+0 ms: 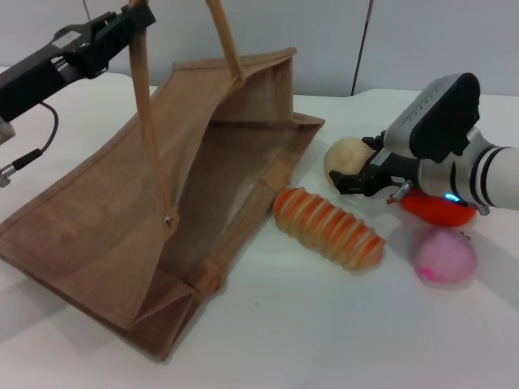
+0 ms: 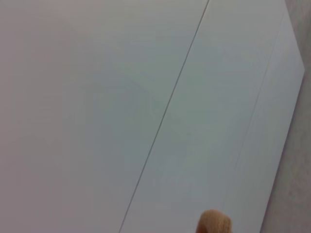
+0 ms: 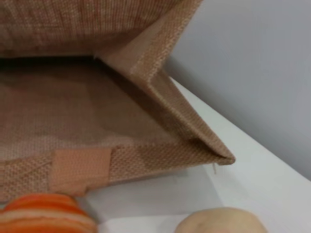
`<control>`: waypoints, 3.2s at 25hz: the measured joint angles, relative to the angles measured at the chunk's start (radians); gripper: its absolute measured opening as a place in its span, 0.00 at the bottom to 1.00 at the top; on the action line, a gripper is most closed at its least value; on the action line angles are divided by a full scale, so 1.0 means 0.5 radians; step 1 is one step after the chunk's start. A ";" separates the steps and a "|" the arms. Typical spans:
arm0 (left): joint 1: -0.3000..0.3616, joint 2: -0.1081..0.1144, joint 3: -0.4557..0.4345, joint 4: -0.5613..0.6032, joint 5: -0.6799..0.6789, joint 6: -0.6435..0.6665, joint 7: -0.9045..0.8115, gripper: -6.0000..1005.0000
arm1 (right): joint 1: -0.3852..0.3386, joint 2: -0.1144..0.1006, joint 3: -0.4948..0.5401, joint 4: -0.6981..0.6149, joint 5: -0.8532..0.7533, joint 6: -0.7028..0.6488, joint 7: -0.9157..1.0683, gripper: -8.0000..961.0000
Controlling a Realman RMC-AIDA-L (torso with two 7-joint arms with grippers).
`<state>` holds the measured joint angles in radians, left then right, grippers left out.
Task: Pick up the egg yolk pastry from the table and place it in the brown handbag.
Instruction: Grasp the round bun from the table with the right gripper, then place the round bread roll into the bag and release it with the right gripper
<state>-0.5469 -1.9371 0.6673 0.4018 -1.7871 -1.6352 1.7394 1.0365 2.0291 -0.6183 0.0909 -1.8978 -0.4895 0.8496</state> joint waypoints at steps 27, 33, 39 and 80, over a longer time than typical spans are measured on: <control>0.065 0.031 -0.085 0.000 0.003 -0.045 -0.016 0.13 | -0.145 -0.012 0.012 -0.162 -0.032 -0.570 0.046 0.72; 0.068 0.042 -0.086 0.000 0.006 -0.046 -0.020 0.13 | -0.350 -0.008 0.022 -0.476 -0.016 -1.108 0.134 0.71; 0.041 0.039 -0.085 -0.002 0.010 -0.048 -0.021 0.13 | -0.418 -0.007 -0.016 -0.612 -0.039 -1.507 0.144 0.70; 0.121 0.137 -0.265 -0.127 -0.324 -0.598 -0.160 0.13 | -0.046 -0.002 0.180 0.001 -0.083 -1.541 -0.490 0.92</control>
<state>-0.4864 -1.8687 0.5350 0.3385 -1.9492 -1.9345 1.6596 1.0137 2.0280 -0.5282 0.0913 -1.9392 -1.2599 0.6045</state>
